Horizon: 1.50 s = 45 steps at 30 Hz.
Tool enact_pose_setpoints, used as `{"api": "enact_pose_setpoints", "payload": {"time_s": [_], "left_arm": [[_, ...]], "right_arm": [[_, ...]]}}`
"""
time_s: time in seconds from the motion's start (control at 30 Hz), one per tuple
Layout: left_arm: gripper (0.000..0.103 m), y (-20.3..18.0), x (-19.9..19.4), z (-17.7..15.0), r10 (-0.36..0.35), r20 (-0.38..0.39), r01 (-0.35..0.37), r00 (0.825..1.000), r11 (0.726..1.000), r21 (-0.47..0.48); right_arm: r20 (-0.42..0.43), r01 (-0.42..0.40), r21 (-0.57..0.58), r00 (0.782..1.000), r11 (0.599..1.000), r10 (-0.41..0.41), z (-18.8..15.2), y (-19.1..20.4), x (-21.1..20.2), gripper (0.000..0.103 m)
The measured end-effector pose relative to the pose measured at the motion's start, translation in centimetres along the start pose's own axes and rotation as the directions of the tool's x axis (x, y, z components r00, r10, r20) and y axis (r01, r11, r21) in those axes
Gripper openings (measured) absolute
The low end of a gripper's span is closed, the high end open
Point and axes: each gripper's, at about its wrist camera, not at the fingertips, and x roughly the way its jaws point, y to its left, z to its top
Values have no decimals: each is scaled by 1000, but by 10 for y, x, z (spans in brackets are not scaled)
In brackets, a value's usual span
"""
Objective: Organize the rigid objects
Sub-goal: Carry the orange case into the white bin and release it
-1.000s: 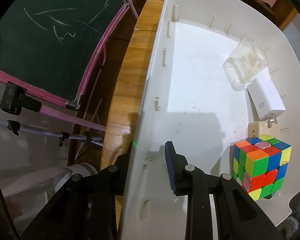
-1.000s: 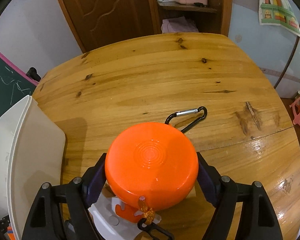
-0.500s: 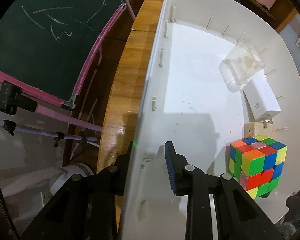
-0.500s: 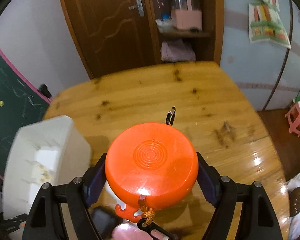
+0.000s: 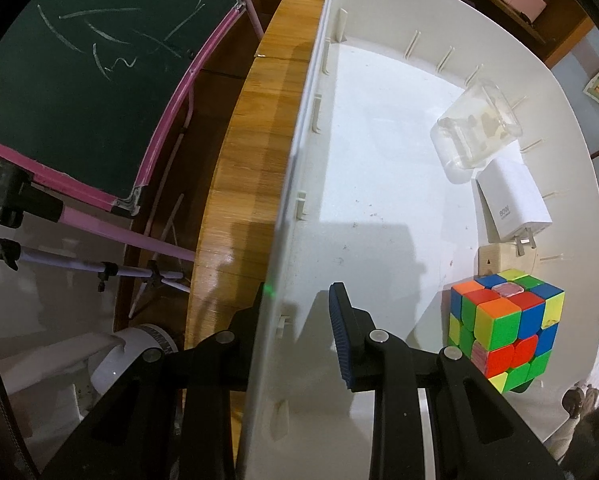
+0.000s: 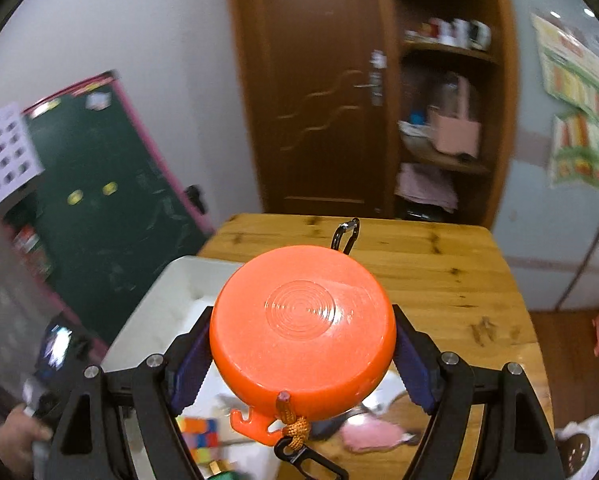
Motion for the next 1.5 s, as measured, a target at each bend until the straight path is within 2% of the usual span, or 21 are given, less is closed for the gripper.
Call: {"api": "enact_pose_setpoints", "payload": {"time_s": [0.27,0.6,0.7,0.9,1.0,1.07,1.3,1.33,1.4,1.43,1.5], "left_arm": [[31,-1,0,-1,-3,2,3,1000,1000,-3],[31,-1,-1,-1,-5,2,5,1000,1000,-2],[31,-1,0,-1,-3,1,3,1000,1000,-1],[31,0,0,-1,-7,-2,7,1000,1000,-5],[31,0,0,-1,-12,-4,12,1000,1000,-8],[31,1,0,-2,-18,-3,18,1000,1000,-8],[31,2,1,-2,-20,-3,20,1000,1000,-5],[31,2,1,-2,-20,-2,20,1000,1000,-5],[31,2,1,-2,-21,-2,21,1000,1000,-3],[31,2,1,-3,-21,-1,21,1000,1000,-2],[31,2,2,-3,-22,-1,22,1000,1000,-1]], "right_arm": [[-125,-93,-130,989,987,77,-30,53,19,81],[-317,-152,-172,944,973,92,-74,75,65,81],[-343,-155,-179,935,972,87,-83,79,72,81],[-374,-208,-154,917,966,138,-83,83,83,81],[-420,-192,-126,899,973,123,-89,80,98,81],[-416,-198,-92,898,976,143,-87,75,100,81],[-405,-168,-93,907,981,117,-81,75,107,81],[-404,-154,-99,909,983,102,-80,75,109,81],[-409,-71,-148,913,986,5,-79,75,118,81],[-393,-64,-156,919,986,-3,-78,75,118,81],[-409,-71,-138,913,988,9,-74,73,124,81]]}}
